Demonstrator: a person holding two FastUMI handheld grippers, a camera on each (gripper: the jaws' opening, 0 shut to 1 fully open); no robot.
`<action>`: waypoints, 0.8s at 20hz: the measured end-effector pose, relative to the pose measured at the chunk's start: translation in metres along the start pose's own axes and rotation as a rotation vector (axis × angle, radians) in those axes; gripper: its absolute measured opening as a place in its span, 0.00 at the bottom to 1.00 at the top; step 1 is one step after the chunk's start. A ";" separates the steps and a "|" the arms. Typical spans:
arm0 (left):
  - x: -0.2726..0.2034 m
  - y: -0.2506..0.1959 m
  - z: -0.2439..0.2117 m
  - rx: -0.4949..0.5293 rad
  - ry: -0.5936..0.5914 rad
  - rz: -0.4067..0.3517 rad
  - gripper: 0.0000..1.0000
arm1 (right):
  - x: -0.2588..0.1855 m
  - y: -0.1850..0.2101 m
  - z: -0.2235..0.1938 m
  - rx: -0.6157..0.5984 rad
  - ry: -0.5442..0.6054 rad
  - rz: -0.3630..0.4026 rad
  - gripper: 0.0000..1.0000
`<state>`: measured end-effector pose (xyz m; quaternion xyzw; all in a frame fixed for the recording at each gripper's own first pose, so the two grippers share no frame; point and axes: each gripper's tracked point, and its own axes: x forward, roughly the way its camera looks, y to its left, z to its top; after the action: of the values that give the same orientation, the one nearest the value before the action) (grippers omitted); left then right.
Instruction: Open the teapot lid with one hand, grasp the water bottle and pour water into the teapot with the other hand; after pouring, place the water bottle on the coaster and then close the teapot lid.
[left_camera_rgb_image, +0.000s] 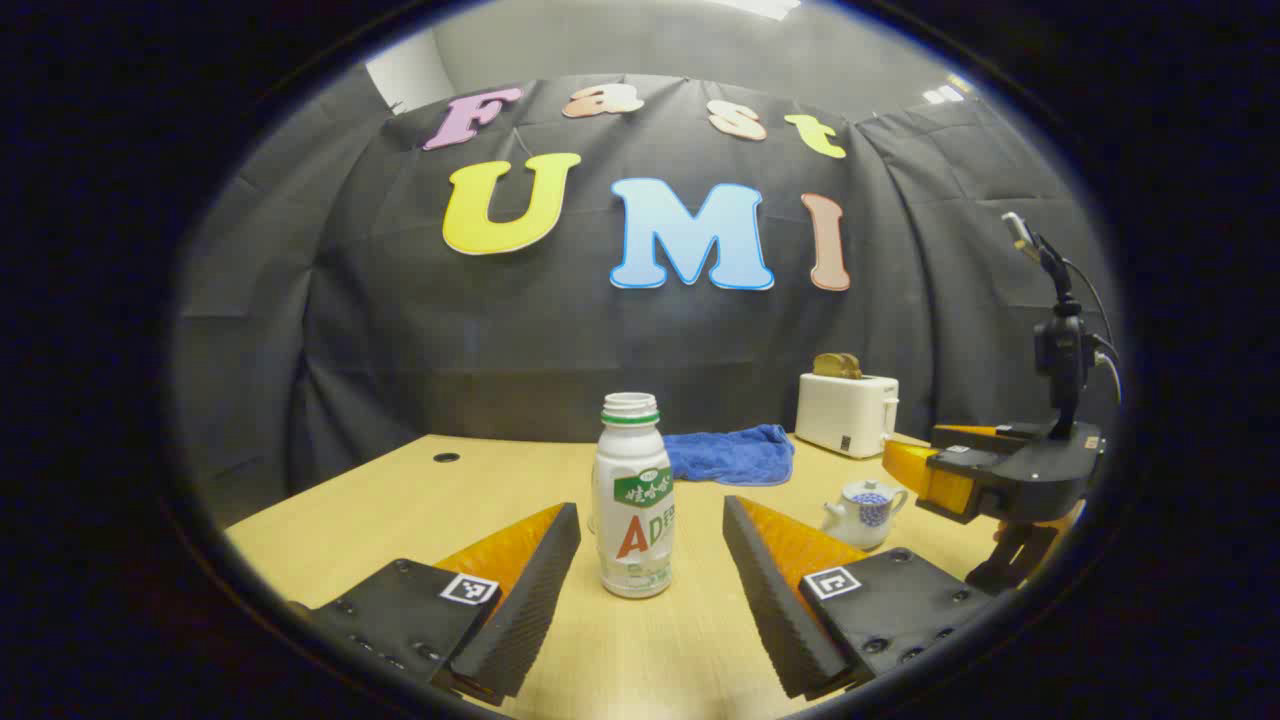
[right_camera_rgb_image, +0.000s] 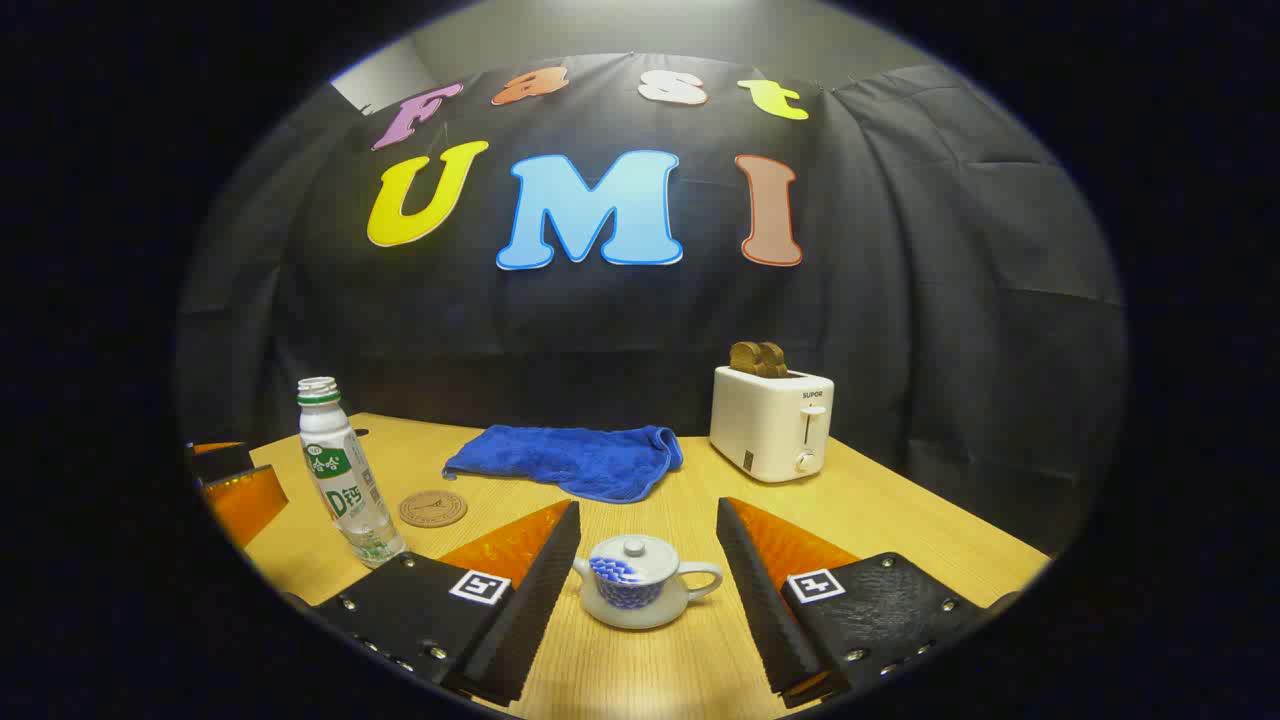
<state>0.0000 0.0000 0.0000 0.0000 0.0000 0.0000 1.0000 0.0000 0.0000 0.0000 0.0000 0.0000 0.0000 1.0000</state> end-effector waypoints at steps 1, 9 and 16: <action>-0.001 0.001 0.001 -0.001 -0.004 0.002 0.95 | 0.004 0.000 -0.002 -0.005 0.004 -0.001 0.83; -0.004 0.000 0.004 -0.014 -0.001 -0.013 1.00 | 0.026 0.011 -0.013 -0.052 0.043 0.024 0.55; -0.006 -0.001 0.006 -0.010 0.000 -0.018 0.90 | 0.040 0.018 -0.032 -0.051 0.103 0.048 0.55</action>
<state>-0.0058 -0.0015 0.0057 -0.0048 -0.0002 -0.0088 0.9999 0.0404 0.0185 -0.0325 -0.0254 0.0516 0.0239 0.9981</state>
